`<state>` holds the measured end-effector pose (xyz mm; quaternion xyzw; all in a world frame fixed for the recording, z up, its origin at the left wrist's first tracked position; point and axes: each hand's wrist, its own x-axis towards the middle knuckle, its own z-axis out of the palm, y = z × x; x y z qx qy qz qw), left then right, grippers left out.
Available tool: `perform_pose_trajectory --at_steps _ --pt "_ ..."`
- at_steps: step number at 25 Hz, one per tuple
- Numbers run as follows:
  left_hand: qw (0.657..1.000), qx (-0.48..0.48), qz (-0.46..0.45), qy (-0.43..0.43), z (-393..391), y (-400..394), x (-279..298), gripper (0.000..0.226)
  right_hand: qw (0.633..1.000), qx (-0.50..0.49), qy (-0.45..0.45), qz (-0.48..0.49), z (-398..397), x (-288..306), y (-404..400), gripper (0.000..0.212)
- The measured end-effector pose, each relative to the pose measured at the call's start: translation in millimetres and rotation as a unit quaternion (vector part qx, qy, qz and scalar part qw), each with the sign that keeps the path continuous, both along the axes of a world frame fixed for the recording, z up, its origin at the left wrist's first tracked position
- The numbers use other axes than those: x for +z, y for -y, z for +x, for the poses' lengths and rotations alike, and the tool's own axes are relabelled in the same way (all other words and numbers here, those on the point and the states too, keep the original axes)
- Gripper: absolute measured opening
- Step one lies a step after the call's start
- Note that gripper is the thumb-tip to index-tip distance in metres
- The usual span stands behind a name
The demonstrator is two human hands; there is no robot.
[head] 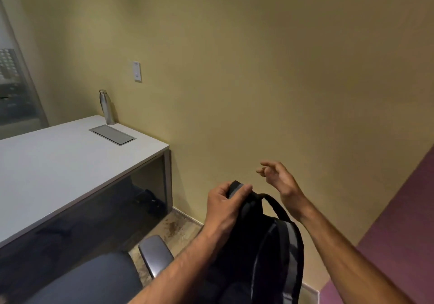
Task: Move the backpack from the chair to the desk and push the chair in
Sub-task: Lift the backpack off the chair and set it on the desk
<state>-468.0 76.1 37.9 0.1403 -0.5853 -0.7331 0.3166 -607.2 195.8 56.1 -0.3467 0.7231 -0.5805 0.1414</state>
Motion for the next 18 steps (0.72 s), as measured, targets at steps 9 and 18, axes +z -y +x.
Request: perform_pose_trajectory --at_steps 9,18 --pt "0.996 -0.029 0.047 -0.073 -22 23 37 0.034 0.984 -0.037 0.159 0.076 -31 -110 -77 0.129" --pt "0.996 -0.017 0.036 -0.077 -67 72 48 0.031 0.984 -0.029 0.172 0.04 -105 -108 -14 0.086"
